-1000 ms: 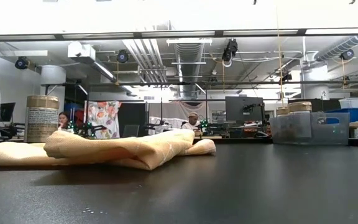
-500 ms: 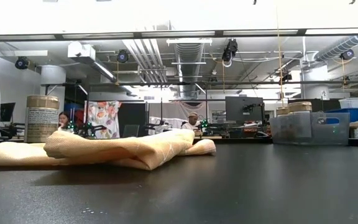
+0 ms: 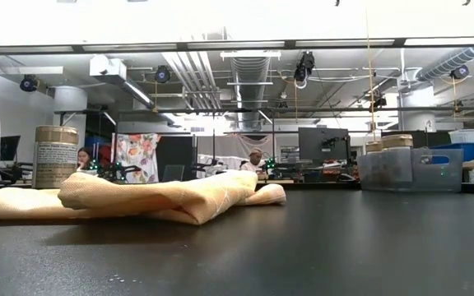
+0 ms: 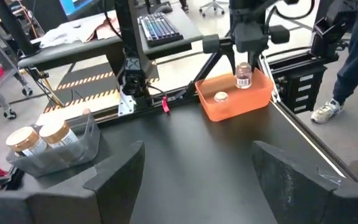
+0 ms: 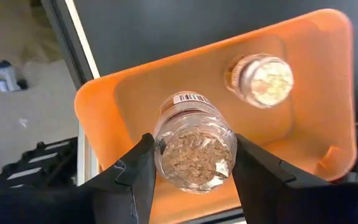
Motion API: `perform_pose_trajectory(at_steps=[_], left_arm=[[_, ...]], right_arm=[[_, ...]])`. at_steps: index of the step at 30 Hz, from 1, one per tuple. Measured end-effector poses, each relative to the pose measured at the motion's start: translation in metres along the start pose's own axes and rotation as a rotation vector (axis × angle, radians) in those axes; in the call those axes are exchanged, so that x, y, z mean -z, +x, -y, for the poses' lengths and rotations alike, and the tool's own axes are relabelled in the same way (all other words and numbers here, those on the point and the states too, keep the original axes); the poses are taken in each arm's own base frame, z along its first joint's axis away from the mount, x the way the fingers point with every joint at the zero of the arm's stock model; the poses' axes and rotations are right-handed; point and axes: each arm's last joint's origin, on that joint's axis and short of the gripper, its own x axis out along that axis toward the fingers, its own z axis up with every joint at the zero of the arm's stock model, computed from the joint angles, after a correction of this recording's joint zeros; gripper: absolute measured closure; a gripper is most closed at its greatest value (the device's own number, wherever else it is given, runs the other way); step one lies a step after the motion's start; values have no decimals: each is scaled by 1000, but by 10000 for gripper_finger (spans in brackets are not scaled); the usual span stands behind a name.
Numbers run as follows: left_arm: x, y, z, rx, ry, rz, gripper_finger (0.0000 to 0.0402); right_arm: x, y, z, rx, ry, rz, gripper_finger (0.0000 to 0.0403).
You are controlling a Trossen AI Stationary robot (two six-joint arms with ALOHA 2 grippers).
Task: Sort spices by type
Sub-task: Put the brown spice bottle into the orange bin
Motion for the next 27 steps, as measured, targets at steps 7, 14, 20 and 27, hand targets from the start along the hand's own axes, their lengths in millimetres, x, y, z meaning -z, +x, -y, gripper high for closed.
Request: perform_pose_trajectory(at_steps=[7, 14, 20, 27], left_arm=[[0, 0, 0, 0, 0, 0, 122], [1, 2, 1, 3, 1, -7, 122], [3, 4, 1, 4, 2, -14, 122], [2, 4, 1, 4, 2, -13, 122]], right_arm=[[-1, 19, -9, 12, -71, -1, 237], [-1, 35, -6, 30, -154, -5, 237], [-4, 40, -5, 42, -194, 0, 237], [-9, 50, -3, 28, -181, 5, 237]])
